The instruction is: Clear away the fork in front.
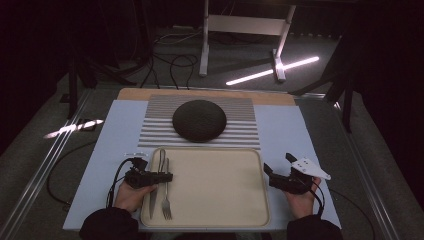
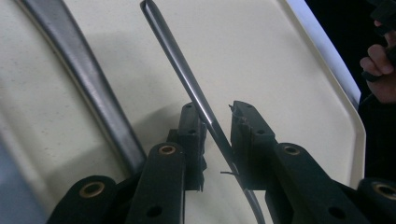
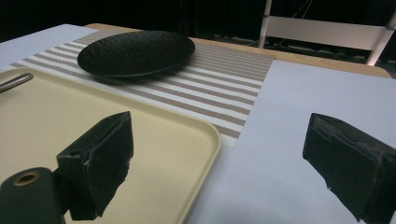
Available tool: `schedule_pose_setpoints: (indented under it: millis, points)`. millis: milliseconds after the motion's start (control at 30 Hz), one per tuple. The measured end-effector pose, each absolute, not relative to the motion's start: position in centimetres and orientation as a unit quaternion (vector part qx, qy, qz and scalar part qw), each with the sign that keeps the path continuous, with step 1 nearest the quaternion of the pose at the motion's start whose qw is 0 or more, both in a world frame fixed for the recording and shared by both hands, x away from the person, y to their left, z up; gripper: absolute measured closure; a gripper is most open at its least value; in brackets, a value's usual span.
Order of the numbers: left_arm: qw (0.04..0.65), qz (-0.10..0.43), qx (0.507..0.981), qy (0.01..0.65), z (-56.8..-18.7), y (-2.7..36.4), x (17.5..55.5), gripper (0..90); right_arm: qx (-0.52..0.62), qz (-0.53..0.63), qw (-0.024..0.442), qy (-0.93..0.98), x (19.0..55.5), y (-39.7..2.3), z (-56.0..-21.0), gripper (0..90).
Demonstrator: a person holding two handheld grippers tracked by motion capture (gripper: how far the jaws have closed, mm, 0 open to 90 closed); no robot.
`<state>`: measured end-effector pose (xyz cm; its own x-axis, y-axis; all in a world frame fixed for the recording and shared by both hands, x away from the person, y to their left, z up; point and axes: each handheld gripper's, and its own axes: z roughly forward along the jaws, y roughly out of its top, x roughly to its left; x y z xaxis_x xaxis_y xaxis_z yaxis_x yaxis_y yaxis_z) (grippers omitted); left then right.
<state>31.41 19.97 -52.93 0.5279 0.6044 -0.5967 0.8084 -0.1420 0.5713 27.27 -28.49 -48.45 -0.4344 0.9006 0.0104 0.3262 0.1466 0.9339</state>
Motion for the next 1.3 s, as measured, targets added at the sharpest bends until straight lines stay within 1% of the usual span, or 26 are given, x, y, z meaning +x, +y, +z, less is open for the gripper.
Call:
schedule_pose_setpoints:
  millis: [233,267,367,467,500,533,633,767,967,1033,1100,1167,1300]
  points:
    - [0.454,-0.106,0.744,0.479,-53.0,20.2,31.4,72.3,0.439,0.482,0.298,0.697,27.3,-28.5,-48.5,8.7]
    - [0.462,-0.108,0.738,0.48,-52.9,20.4,31.4,73.2,0.439,0.483,0.298,0.697,27.3,-28.5,-48.5,8.7]
    - [0.466,-0.101,0.736,0.481,-52.7,20.5,31.3,72.3,0.439,0.482,0.298,0.697,27.3,-28.5,-48.5,8.7]
    - [0.481,-0.074,0.729,0.481,-52.2,20.8,31.0,64.1,0.439,0.482,0.297,0.697,27.3,-28.5,-48.5,8.7]
    - [0.481,-0.074,0.729,0.481,-52.2,20.8,31.0,60.9,0.439,0.482,0.297,0.697,27.3,-28.5,-48.5,8.7]
    - [0.49,-0.06,0.724,0.481,-52.0,20.9,30.9,60.9,0.44,0.482,0.297,0.697,27.2,-28.5,-48.5,8.7]
    - [0.499,-0.01,0.719,0.483,-51.3,21.3,30.6,53.6,0.44,0.482,0.295,0.698,27.2,-28.4,-48.5,8.7]
    - [0.515,0.014,0.71,0.479,-50.7,21.8,30.3,49.8,0.439,0.482,0.294,0.699,27.2,-28.4,-48.5,8.7]
    - [0.543,0.044,0.694,0.471,-49.6,22.4,30.0,30.1,0.433,0.48,0.292,0.705,27.3,-28.3,-48.5,8.7]
    - [0.545,0.066,0.693,0.468,-49.2,22.4,29.9,22.8,0.432,0.479,0.291,0.706,27.3,-28.3,-48.5,8.7]
    - [0.539,0.086,0.694,0.469,-48.8,22.3,29.8,18.0,0.43,0.478,0.29,0.708,27.4,-28.2,-48.5,8.7]
    - [0.539,0.103,0.691,0.471,-48.6,22.3,29.7,15.4,0.428,0.475,0.291,0.711,27.4,-28.2,-48.4,8.7]
    - [0.518,0.134,0.697,0.478,-48.3,22.2,29.7,12.3,0.423,0.474,0.292,0.715,27.3,-28.1,-48.3,8.7]
